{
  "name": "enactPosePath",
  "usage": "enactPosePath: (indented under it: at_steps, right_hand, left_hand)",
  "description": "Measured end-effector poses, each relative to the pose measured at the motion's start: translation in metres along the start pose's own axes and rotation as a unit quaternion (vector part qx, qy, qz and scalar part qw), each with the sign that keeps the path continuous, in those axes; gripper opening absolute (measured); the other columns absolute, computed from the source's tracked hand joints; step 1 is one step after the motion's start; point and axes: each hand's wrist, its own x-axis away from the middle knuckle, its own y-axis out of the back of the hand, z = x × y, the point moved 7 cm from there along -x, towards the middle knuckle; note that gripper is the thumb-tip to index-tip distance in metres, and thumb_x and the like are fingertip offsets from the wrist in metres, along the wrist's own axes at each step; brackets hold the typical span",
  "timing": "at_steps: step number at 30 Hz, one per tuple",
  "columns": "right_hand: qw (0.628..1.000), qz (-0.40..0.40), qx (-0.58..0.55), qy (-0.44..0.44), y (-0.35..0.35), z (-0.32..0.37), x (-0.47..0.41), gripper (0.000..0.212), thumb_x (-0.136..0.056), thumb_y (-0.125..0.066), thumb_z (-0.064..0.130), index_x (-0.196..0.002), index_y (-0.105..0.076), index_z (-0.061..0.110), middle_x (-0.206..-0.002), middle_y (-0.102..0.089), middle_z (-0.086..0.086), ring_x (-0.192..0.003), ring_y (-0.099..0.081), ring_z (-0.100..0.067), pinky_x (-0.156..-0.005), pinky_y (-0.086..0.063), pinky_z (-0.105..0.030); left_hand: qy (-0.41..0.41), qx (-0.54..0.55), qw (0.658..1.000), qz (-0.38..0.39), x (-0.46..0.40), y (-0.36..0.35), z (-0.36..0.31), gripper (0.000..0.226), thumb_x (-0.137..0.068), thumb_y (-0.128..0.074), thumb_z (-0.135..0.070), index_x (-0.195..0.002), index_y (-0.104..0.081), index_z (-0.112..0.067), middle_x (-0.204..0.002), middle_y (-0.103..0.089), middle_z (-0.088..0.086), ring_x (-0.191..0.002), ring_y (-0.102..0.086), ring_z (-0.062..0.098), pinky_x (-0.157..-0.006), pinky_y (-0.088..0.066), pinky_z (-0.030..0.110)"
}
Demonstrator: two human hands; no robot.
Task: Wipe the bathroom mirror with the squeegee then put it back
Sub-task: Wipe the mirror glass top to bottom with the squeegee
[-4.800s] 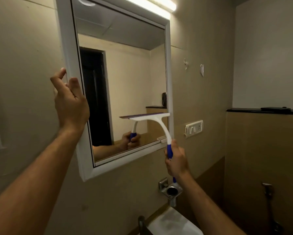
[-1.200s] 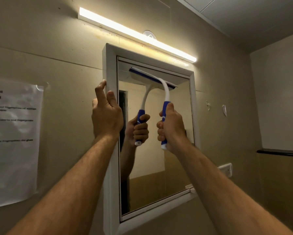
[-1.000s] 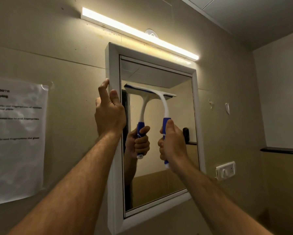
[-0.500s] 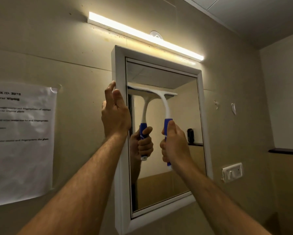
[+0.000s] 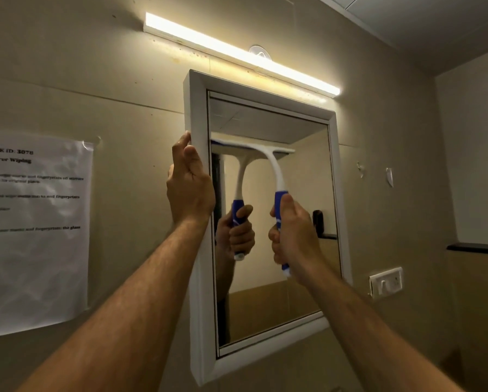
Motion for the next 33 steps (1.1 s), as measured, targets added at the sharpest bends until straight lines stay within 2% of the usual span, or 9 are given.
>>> enactPosePath:
  at_steps: [4, 7, 12, 16, 23, 26, 28, 30, 33]
  right_hand:
    - [0.999, 0.004, 0.037, 0.001, 0.008, -0.043, 0.033, 0.045, -0.097, -0.027, 0.055, -0.101, -0.053, 0.018, -0.063, -0.047, -0.001, -0.048, -0.039, -0.011, -0.046, -0.035, -0.026]
    - [1.000, 0.016, 0.023, -0.012, 0.019, -0.060, 0.051, 0.046, -0.094, -0.030, 0.052, -0.102, -0.055, 0.014, -0.068, -0.050, -0.004, -0.049, -0.042, -0.011, -0.044, -0.037, -0.023]
    - [0.997, 0.059, -0.046, 0.021, 0.023, -0.020, 0.023, 0.039, -0.099, -0.036, 0.043, -0.106, -0.060, 0.012, -0.067, -0.057, -0.005, -0.039, -0.041, -0.012, -0.037, -0.036, -0.022]
    - [0.996, 0.070, -0.057, -0.003, 0.013, -0.014, 0.011, 0.037, -0.101, -0.032, 0.042, -0.108, -0.057, 0.017, -0.058, -0.046, -0.002, -0.038, -0.034, -0.009, -0.037, -0.031, -0.019]
    - [0.998, 0.050, -0.034, -0.001, 0.018, -0.058, 0.050, 0.036, -0.102, -0.029, 0.034, -0.097, -0.052, 0.007, -0.063, -0.044, -0.002, -0.037, -0.036, -0.002, -0.037, -0.031, -0.017]
    - [0.999, 0.043, -0.028, 0.016, 0.021, -0.042, 0.036, 0.038, -0.102, -0.029, 0.038, -0.095, -0.053, 0.010, -0.058, -0.041, -0.002, -0.037, -0.033, -0.005, -0.036, -0.030, -0.019]
    - [0.998, 0.049, -0.039, 0.017, 0.016, -0.029, 0.024, 0.038, -0.101, -0.029, 0.042, -0.094, -0.053, 0.013, -0.056, -0.041, -0.001, -0.037, -0.033, -0.007, -0.036, -0.029, -0.020]
    - [0.998, 0.053, -0.043, 0.009, 0.008, -0.026, 0.018, 0.037, -0.101, -0.030, 0.044, -0.093, -0.053, 0.015, -0.057, -0.043, 0.000, -0.037, -0.034, -0.007, -0.037, -0.031, -0.020]
    - [0.999, 0.043, -0.027, 0.007, 0.004, -0.042, 0.026, 0.038, -0.101, -0.029, 0.043, -0.097, -0.053, 0.014, -0.063, -0.043, -0.003, -0.038, -0.036, -0.003, -0.038, -0.033, -0.019]
  left_hand:
    - [0.014, 0.007, 1.000, 0.016, -0.002, -0.004, 0.009, 0.036, -0.103, -0.024, -0.046, -0.138, -0.027, -0.054, -0.103, -0.061, 0.015, -0.067, -0.058, 0.021, -0.048, -0.043, 0.024]
    - [0.014, 0.009, 1.000, 0.025, 0.002, -0.005, 0.013, 0.038, -0.103, -0.024, -0.046, -0.140, -0.024, -0.056, -0.102, -0.061, 0.013, -0.063, -0.056, 0.017, -0.047, -0.045, 0.025]
    - [0.024, 0.019, 0.999, 0.030, 0.005, -0.003, 0.014, 0.037, -0.103, -0.023, -0.047, -0.138, -0.025, -0.058, -0.105, -0.059, 0.013, -0.062, -0.049, 0.015, -0.048, -0.041, 0.026]
    - [0.022, 0.018, 0.999, 0.034, 0.011, -0.002, 0.014, 0.038, -0.103, -0.023, -0.046, -0.141, -0.025, -0.054, -0.111, -0.052, -0.015, -0.067, -0.052, 0.021, -0.053, -0.047, 0.031]
    - [0.019, 0.039, 0.999, 0.023, 0.020, 0.003, 0.009, 0.041, -0.105, -0.026, -0.036, -0.146, -0.032, -0.040, -0.098, -0.041, -0.033, -0.073, -0.055, 0.007, -0.054, -0.045, 0.019]
    - [0.015, 0.046, 0.999, 0.023, 0.021, 0.003, 0.008, 0.041, -0.106, -0.027, -0.035, -0.146, -0.032, -0.039, -0.111, -0.046, -0.026, -0.068, -0.054, 0.006, -0.048, -0.046, 0.016]
    - [0.009, 0.054, 0.998, 0.024, 0.020, 0.004, 0.010, 0.041, -0.106, -0.026, -0.036, -0.146, -0.032, -0.041, -0.128, -0.048, -0.023, -0.081, -0.061, 0.012, -0.058, -0.055, 0.018]
    - [0.003, 0.056, 0.998, 0.024, 0.020, 0.004, 0.010, 0.041, -0.106, -0.026, -0.036, -0.146, -0.031, -0.040, -0.146, -0.042, -0.017, -0.095, -0.062, 0.004, -0.071, -0.056, 0.017]
    - [0.003, 0.059, 0.998, 0.022, 0.019, 0.003, 0.009, 0.042, -0.106, -0.027, -0.033, -0.147, -0.033, -0.036, -0.137, -0.045, -0.023, -0.075, -0.056, -0.009, -0.054, -0.045, 0.001]
